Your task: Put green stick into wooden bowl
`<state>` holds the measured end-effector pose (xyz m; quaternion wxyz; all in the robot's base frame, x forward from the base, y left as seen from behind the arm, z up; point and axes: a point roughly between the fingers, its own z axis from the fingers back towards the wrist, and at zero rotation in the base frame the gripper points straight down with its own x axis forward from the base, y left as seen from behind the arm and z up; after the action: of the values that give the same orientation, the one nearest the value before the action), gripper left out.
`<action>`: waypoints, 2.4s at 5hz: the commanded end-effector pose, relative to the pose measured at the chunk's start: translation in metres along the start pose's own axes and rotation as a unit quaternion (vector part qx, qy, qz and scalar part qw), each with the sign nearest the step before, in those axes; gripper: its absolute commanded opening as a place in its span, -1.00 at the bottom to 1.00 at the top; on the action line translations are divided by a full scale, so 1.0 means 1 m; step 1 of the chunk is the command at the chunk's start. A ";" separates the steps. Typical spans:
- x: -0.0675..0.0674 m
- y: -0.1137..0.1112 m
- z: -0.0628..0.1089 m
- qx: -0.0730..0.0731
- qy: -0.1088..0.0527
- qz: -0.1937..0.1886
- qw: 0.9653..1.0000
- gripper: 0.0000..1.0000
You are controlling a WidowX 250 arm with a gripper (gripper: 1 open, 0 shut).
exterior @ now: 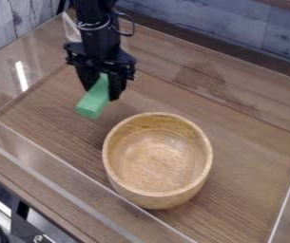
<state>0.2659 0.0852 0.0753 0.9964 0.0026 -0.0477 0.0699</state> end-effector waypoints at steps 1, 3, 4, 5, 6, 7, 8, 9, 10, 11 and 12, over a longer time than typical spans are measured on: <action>-0.009 -0.019 0.015 -0.005 -0.016 -0.028 0.999 -1.00; -0.030 -0.056 0.014 -0.021 -0.004 -0.065 0.998 -1.00; -0.041 -0.078 0.007 -0.028 0.004 -0.082 0.996 -1.00; -0.051 -0.095 -0.003 -0.032 0.005 -0.096 0.995 -1.00; -0.059 -0.105 -0.016 -0.033 0.004 -0.106 0.994 -1.00; -0.066 -0.109 -0.023 -0.034 0.001 -0.114 0.993 -1.00; -0.074 -0.107 -0.023 -0.035 0.000 -0.119 0.992 -1.00; -0.076 -0.105 -0.021 -0.037 0.003 -0.118 0.992 -1.00; -0.079 -0.104 -0.020 -0.038 0.007 -0.117 0.992 -1.00; -0.082 -0.104 -0.019 -0.040 0.011 -0.117 0.992 -1.00; -0.085 -0.104 -0.019 -0.041 0.015 -0.117 0.992 -1.00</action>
<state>0.2015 -0.0299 0.0453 0.9978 -0.0336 -0.0367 -0.0441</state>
